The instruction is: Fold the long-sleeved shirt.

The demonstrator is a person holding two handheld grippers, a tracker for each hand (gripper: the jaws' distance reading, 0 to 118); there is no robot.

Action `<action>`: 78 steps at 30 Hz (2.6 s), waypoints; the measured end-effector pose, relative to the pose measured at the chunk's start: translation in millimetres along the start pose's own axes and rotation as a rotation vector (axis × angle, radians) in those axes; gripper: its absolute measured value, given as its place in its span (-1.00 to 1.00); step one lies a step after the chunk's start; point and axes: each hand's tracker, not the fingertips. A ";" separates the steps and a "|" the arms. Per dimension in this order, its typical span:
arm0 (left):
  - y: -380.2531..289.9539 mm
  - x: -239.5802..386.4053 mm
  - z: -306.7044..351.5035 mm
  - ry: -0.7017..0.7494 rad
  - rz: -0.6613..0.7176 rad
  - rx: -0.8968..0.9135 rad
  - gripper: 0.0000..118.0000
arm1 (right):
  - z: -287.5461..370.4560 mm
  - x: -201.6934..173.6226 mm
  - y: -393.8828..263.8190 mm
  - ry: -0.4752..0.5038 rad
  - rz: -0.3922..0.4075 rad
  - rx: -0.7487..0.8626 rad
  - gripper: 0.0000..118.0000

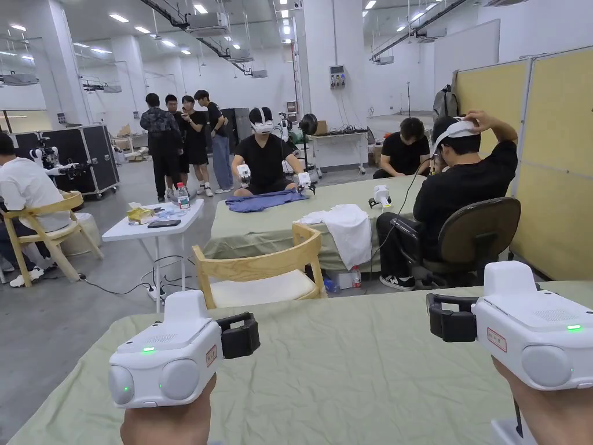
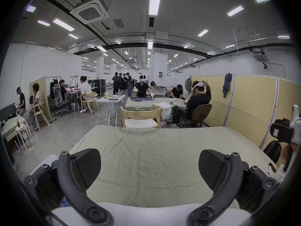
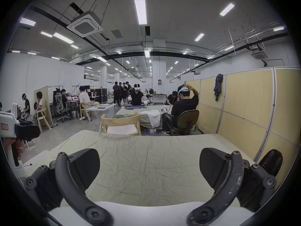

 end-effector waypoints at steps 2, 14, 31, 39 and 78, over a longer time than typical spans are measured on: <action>0.5 0.3 0.0 0.000 -0.003 -0.003 1.00 | -0.5 -0.2 -0.1 0.000 -0.002 0.001 1.00; 0.9 3.7 -1.4 -0.002 -0.006 -0.007 1.00 | -1.5 -1.9 -2.8 0.004 -0.003 -0.006 1.00; -3.0 9.7 -3.3 -0.009 -0.021 -0.020 1.00 | -5.1 4.1 -10.5 -0.006 -0.009 -0.023 1.00; -5.4 9.7 -3.5 -0.019 -0.006 -0.017 1.00 | -3.7 6.2 -11.9 -0.003 -0.026 -0.025 1.00; -9.5 33.3 23.0 -0.011 0.011 -0.039 1.00 | -4.4 1.7 -21.9 0.016 -0.015 -0.050 1.00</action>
